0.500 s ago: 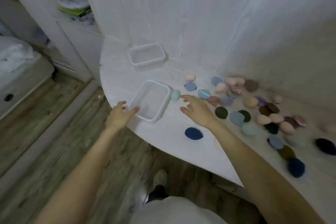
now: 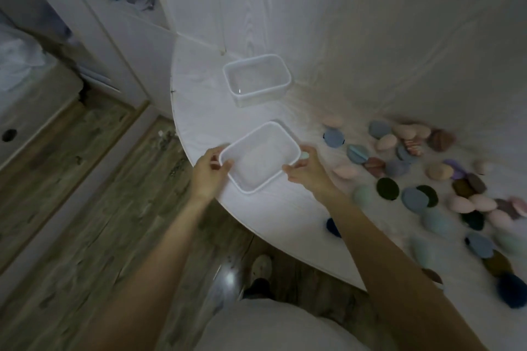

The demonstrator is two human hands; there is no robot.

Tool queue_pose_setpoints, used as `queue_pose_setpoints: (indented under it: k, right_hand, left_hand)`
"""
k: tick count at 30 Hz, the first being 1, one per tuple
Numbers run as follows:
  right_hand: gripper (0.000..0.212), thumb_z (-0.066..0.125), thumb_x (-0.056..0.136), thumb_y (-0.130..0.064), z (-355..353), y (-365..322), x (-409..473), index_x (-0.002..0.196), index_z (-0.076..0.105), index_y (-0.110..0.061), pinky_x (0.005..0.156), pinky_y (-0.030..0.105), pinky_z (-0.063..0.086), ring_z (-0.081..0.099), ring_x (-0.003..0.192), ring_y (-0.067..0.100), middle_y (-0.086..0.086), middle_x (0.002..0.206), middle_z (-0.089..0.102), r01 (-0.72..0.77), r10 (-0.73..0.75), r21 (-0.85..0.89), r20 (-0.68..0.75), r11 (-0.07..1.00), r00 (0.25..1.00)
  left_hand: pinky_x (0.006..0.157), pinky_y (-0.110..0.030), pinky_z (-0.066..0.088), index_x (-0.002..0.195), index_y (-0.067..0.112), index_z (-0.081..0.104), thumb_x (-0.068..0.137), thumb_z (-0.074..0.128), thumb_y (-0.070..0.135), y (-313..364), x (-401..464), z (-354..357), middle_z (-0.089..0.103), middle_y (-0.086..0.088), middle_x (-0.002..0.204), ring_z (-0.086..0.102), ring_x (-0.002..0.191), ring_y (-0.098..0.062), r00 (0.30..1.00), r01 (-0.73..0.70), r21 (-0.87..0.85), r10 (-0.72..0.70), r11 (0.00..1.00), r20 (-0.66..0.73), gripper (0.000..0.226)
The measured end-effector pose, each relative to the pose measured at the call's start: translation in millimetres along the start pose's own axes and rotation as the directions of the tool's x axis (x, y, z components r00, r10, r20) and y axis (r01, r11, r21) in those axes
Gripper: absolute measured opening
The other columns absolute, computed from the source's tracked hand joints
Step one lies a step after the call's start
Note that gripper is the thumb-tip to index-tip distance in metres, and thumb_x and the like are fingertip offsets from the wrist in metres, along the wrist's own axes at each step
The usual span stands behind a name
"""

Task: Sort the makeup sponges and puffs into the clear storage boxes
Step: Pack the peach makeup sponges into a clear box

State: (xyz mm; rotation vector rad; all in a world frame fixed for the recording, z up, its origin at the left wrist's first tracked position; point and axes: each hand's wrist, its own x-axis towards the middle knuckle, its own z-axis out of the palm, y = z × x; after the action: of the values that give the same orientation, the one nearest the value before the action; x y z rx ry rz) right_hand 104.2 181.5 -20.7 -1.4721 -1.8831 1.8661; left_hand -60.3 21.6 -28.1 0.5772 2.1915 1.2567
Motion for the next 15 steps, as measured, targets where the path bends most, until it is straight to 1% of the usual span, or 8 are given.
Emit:
queue_pose_setpoints:
  k: [2, 4, 7, 8, 10, 12, 14, 15]
  right_hand:
    - [0.066, 0.07, 0.083, -0.016, 0.8, 5.1, -1.4, 0.136, 0.029, -0.016, 0.088, 0.047, 0.052, 0.054, 0.075, 0.018, 0.006, 0.079, 0.049, -0.009, 0.012, -0.07, 0.043, 0.998, 0.999]
    - [0.069, 0.067, 0.085, -0.022, 2.5, 6.7, -5.3, 0.14, 0.025, -0.02, 0.088, 0.045, 0.053, 0.057, 0.074, 0.017, 0.005, 0.081, 0.049, -0.001, 0.006, -0.119, 0.04, 0.993, 0.999]
    - [0.073, 0.062, 0.088, -0.029, 5.7, 7.0, -8.6, 0.146, 0.018, -0.023, 0.095, 0.045, 0.049, 0.059, 0.096, 0.027, 0.005, 0.1, 0.049, 0.044, -0.045, -0.21, 0.003, 0.977, 0.999]
    - [0.075, 0.062, 0.088, -0.031, 5.4, 7.7, -9.1, 0.147, 0.016, -0.023, 0.097, 0.046, 0.047, 0.058, 0.104, 0.03, 0.006, 0.106, 0.049, 0.053, -0.054, -0.256, 0.002, 0.965, 0.999]
    - [0.079, 0.063, 0.087, -0.032, 2.9, 8.7, -13.6, 0.148, 0.012, -0.025, 0.096, 0.048, 0.047, 0.057, 0.106, 0.033, 0.009, 0.109, 0.053, 0.05, -0.056, -0.291, -0.014, 0.955, 0.998]
    - [0.082, 0.066, 0.084, -0.034, -2.3, 9.4, -22.1, 0.146, 0.013, -0.027, 0.091, 0.047, 0.049, 0.06, 0.098, 0.03, 0.006, 0.097, 0.056, 0.053, -0.071, -0.289, -0.053, 0.956, 0.996]
    - [0.074, 0.068, 0.083, -0.035, -9.3, 7.8, -33.2, 0.142, 0.024, -0.023, 0.086, 0.041, 0.052, 0.06, 0.09, 0.023, 0.0, 0.089, 0.056, 0.078, -0.103, -0.265, -0.082, 0.961, 0.991]
    - [0.067, 0.067, 0.084, -0.036, -13.2, 5.3, -40.3, 0.138, 0.031, -0.02, 0.08, 0.033, 0.052, 0.059, 0.085, 0.019, -0.001, 0.086, 0.057, 0.094, -0.118, -0.252, -0.085, 0.963, 0.989]
  left_hand:
    - [0.082, -0.028, 0.048, 0.12, 0.018, 0.06, 0.089, 0.062, 0.022, -2.6, 3.7, -1.0, 0.063, 0.004, 0.113, 0.059, 0.093, -0.016, 0.999, -0.044, -0.003, 0.044, 0.999, -0.001, 0.031]
    - [0.087, -0.031, 0.049, 0.12, 0.021, 0.061, 0.089, 0.062, 0.022, -5.0, 6.5, -1.1, 0.063, 0.005, 0.114, 0.059, 0.094, -0.015, 0.998, -0.061, -0.001, 0.061, 0.998, 0.006, 0.031]
    - [0.092, -0.036, 0.048, 0.123, 0.026, 0.058, 0.09, 0.061, 0.025, -4.8, 4.5, 1.9, 0.059, -0.002, 0.124, 0.056, 0.099, -0.017, 1.0, -0.021, 0.037, 0.021, 0.999, -0.003, 0.034]
    - [0.096, -0.037, 0.045, 0.127, 0.025, 0.055, 0.09, 0.06, 0.028, -3.7, 1.0, 3.3, 0.054, -0.005, 0.13, 0.054, 0.106, -0.02, 0.998, -0.044, 0.105, 0.047, 0.993, -0.029, 0.038]
    - [0.103, -0.035, 0.036, 0.134, 0.025, 0.048, 0.086, 0.06, 0.044, 2.1, -12.0, 5.6, 0.041, -0.007, 0.139, 0.04, 0.123, -0.022, 0.971, -0.207, 0.318, 0.234, 0.925, -0.049, 0.054]
    - [0.102, -0.034, 0.029, 0.136, 0.025, 0.043, 0.074, 0.059, 0.066, 10.4, -28.9, 8.6, 0.038, -0.004, 0.14, 0.032, 0.127, -0.019, 0.891, -0.443, 0.424, 0.441, 0.79, 0.109, 0.076]
    - [0.103, -0.036, 0.027, 0.136, 0.028, 0.041, 0.063, 0.055, 0.078, 11.3, -43.9, 14.7, 0.039, -0.002, 0.139, 0.032, 0.127, -0.019, 0.807, -0.59, 0.487, 0.485, 0.644, 0.337, 0.09]
    - [0.103, -0.036, 0.028, 0.135, 0.029, 0.041, 0.062, 0.054, 0.079, 8.4, -49.0, 17.2, 0.04, -0.002, 0.139, 0.033, 0.127, -0.02, 0.778, -0.628, 0.509, 0.483, 0.589, 0.4, 0.09]
